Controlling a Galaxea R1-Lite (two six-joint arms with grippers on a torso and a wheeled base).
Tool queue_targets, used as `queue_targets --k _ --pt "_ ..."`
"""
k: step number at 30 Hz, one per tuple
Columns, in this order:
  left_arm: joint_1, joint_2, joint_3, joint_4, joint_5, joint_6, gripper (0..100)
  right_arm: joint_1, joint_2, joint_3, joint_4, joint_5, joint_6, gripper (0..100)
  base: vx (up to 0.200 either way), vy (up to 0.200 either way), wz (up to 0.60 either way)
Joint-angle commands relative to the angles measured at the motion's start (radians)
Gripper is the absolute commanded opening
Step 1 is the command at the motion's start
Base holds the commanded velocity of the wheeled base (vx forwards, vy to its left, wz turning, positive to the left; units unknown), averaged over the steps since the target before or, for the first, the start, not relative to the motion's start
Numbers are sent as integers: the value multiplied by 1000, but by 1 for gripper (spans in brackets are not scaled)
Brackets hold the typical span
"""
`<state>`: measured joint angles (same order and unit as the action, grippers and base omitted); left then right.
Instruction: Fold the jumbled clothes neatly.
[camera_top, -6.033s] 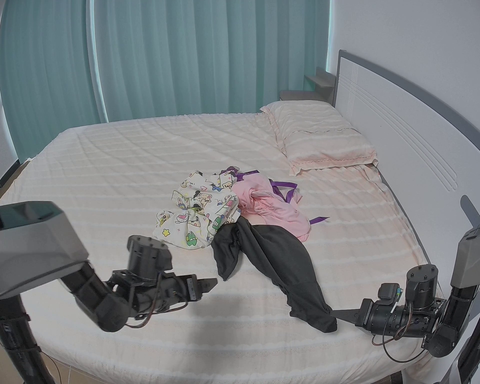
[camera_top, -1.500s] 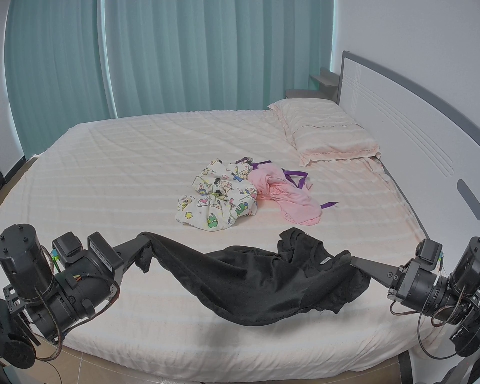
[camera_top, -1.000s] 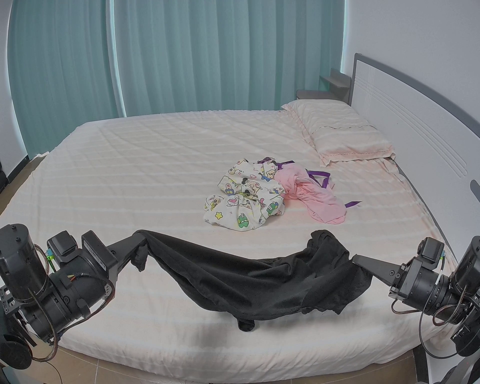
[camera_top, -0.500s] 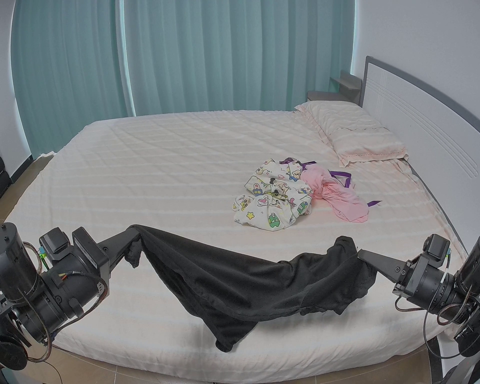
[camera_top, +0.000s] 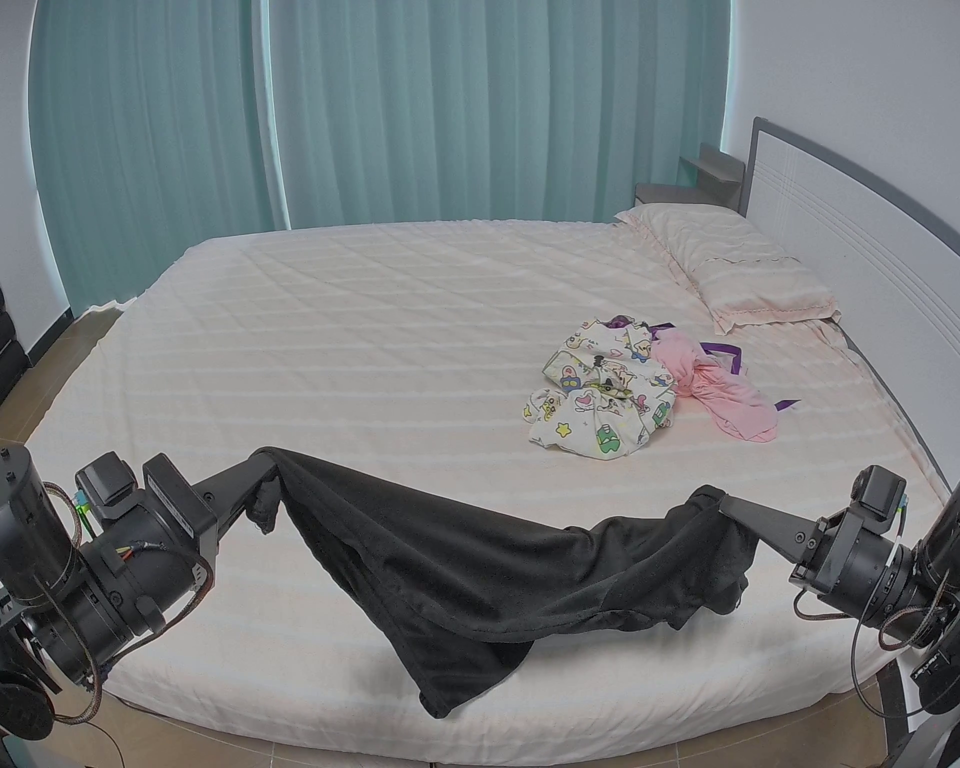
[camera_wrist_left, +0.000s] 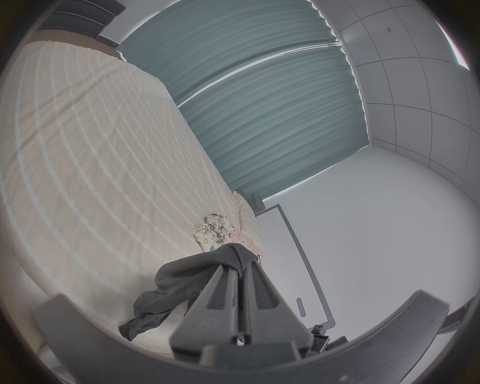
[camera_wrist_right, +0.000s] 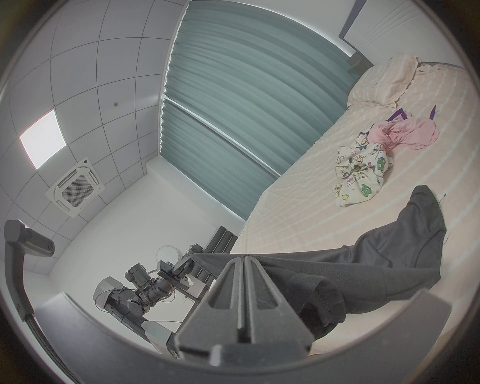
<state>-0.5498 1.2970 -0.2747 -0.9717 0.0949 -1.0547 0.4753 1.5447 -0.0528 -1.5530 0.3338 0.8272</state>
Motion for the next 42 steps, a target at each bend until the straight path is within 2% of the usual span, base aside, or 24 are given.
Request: queue_targets --k 1,17,30,38,42 --pt "2 -8 0 1 3 1 0 -1 -37 1 -9 -1 -11 0 0 200 0" --pt "2 -12 2 2 5 15 0 -9 -23 8 -9 1 -13 0 0 200 0" --pt "2 -28 9 2 19 64 0 -14 -40 7 -9 -1 -16 0 0 200 0" --pt "1 -19 17 2 14 62 0 -41 -60 7 -9 2 -14 0 0 0 0" --pt "-6 -16 17 4 12 61 0 -41 -63 13 -9 4 -16 0 -200 0 0"
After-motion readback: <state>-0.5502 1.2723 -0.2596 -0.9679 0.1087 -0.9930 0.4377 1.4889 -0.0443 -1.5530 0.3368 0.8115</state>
